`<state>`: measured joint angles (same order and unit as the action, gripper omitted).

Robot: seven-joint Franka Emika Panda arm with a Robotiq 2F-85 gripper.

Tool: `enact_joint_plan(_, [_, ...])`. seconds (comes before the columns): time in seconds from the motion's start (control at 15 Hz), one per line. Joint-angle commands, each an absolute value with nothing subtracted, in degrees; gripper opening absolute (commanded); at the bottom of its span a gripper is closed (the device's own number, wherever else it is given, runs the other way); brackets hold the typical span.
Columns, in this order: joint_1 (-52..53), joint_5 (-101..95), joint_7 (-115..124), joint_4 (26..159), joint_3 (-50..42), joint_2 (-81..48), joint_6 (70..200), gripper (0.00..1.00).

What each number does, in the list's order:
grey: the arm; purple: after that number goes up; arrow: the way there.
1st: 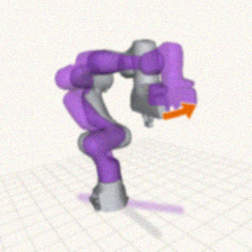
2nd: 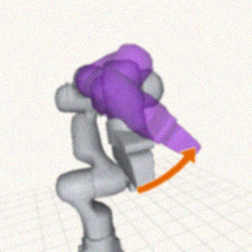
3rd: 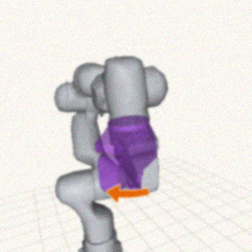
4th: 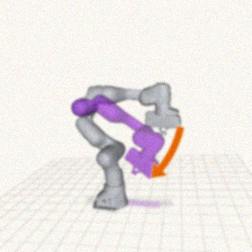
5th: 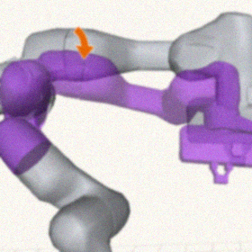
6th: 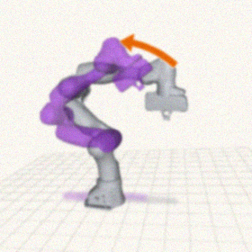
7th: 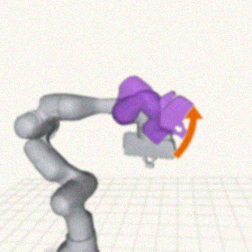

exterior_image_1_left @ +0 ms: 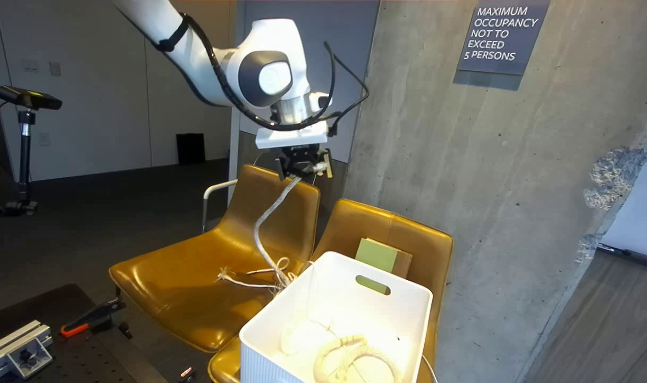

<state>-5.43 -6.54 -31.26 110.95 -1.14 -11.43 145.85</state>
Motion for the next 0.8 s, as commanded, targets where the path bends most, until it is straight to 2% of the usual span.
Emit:
enact_joint_plan(0.0, [-10.10, 0.90, -37.80, 101.22, -1.77, -11.41, 137.31, 0.00])
enact_joint_plan(0.73, [-23.60, 15.74, -46.07, 66.48, -7.80, -22.05, 114.85, 0.00])
